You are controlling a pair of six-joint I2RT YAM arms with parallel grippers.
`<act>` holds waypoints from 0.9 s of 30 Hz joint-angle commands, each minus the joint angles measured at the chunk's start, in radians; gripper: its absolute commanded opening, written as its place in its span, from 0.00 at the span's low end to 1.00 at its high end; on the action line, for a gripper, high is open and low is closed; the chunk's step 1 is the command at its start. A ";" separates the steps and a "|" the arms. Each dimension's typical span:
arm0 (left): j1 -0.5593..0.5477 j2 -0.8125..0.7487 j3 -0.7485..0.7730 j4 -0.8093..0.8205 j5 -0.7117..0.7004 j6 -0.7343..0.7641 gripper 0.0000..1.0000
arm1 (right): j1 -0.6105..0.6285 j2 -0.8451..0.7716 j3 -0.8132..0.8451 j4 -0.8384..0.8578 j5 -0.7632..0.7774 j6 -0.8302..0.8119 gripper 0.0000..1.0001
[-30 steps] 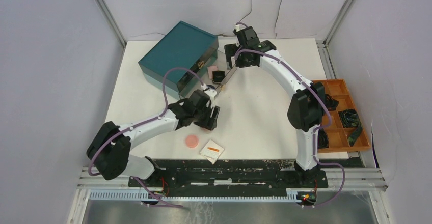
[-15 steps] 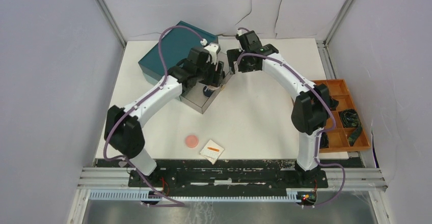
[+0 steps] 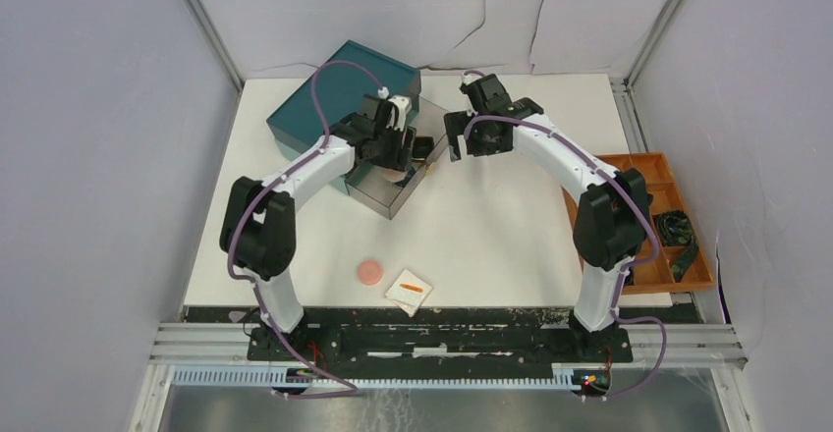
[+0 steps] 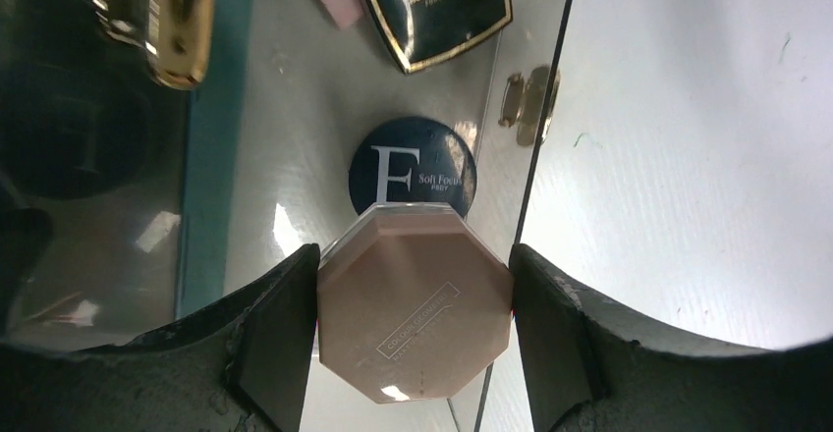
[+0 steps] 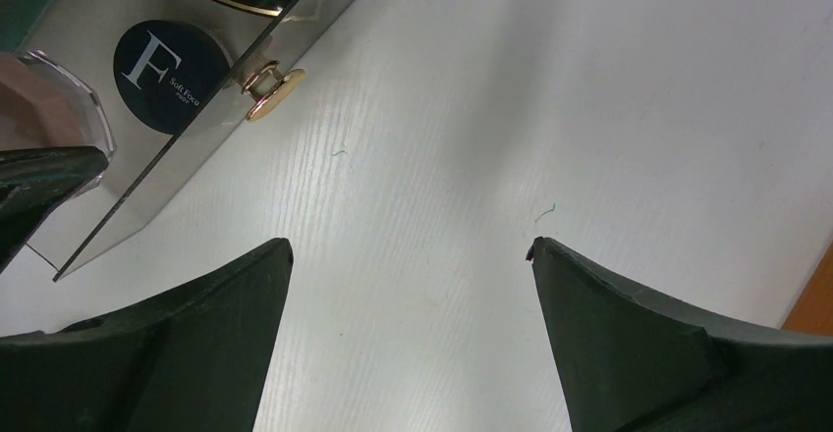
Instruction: Organize the makeup
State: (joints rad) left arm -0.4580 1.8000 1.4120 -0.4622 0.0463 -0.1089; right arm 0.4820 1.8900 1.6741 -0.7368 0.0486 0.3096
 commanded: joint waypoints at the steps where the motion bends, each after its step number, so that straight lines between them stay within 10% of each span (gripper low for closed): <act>1: -0.004 0.007 -0.051 -0.013 0.043 0.065 0.36 | -0.003 -0.044 -0.004 0.038 -0.005 0.008 0.98; 10: 0.009 -0.036 -0.191 -0.033 -0.001 0.038 0.52 | -0.004 -0.021 0.000 0.046 -0.017 0.024 0.98; 19: 0.011 -0.126 -0.200 0.011 0.029 0.065 0.99 | -0.004 -0.026 -0.010 0.043 -0.041 0.026 1.00; 27: 0.010 -0.173 -0.128 -0.018 0.046 0.056 0.99 | 0.000 -0.080 -0.037 0.010 -0.054 0.006 1.00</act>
State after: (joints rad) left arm -0.4511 1.6966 1.2133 -0.4774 0.0628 -0.0711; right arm 0.4820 1.8881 1.6474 -0.7197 0.0147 0.3275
